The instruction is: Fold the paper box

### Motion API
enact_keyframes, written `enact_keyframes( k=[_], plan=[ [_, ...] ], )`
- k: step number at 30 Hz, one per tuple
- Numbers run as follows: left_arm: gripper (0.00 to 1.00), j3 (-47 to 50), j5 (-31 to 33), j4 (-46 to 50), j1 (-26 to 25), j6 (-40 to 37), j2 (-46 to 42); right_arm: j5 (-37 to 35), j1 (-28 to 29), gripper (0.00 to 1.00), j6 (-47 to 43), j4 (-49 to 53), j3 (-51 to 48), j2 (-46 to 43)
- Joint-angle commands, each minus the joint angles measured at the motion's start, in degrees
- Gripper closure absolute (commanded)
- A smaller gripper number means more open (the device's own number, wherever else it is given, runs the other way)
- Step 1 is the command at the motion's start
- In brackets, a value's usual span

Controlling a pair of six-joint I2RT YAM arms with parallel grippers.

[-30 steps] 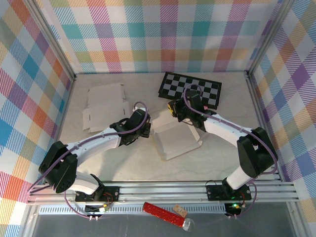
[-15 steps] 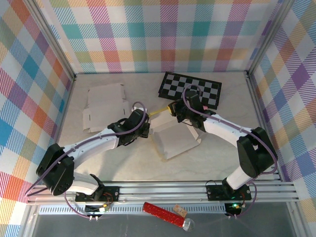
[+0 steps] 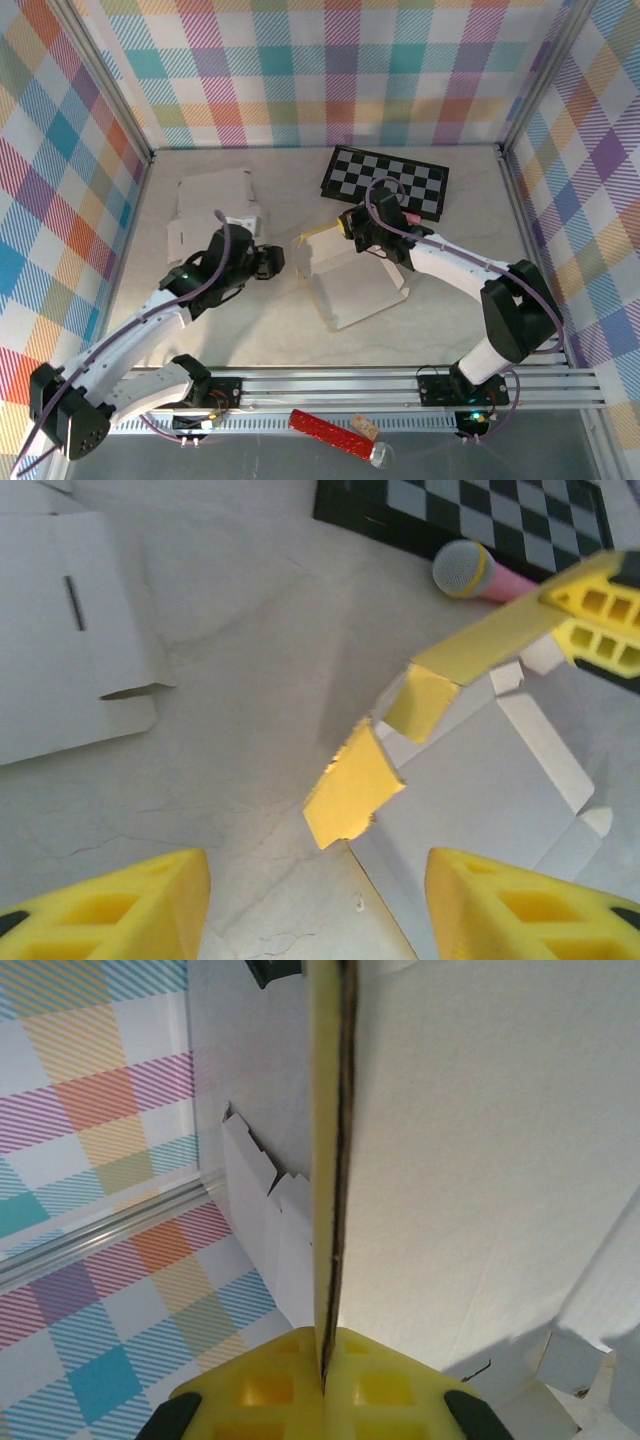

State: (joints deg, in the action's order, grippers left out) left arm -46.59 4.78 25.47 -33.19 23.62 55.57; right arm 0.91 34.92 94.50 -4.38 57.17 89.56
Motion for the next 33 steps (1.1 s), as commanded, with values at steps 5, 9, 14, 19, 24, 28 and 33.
enact_keyframes(
  k=[5, 9, 14, 19, 24, 28, 33],
  plan=[
    [0.64, 3.2, -9.0, -0.2, 4.6, 0.1, 3.7, 2.8, 0.3, 1.0, -4.4, -11.7, -5.6, -0.3],
    [0.72, 6.1, -9.2, -4.5, 4.8, -1.5, 4.1, 3.7, 0.3, 1.0, -4.7, -16.0, -9.6, -0.9],
    [0.74, 10.3, -12.3, -12.0, 4.8, -5.7, 5.4, 4.7, 0.2, 1.0, -6.3, -18.6, -11.8, -1.5],
    [0.69, 12.0, -18.7, -18.4, 4.3, -9.9, 10.2, 4.9, 0.1, 1.0, -6.2, -19.4, -12.9, -2.0],
    [0.66, 11.4, -19.5, -21.2, 3.4, -13.2, 15.1, 4.7, 0.2, 1.0, -6.0, -19.3, -12.7, -2.5],
    [0.64, 11.3, -20.6, -23.5, 2.9, -14.8, 16.9, 4.9, 0.1, 1.0, -5.9, -19.4, -12.7, -2.6],
    [0.62, 10.4, -21.2, -24.9, 1.8, -17.3, 18.4, 5.6, 0.1, 1.0, -6.1, -20.4, -12.9, -2.4]
  ],
)
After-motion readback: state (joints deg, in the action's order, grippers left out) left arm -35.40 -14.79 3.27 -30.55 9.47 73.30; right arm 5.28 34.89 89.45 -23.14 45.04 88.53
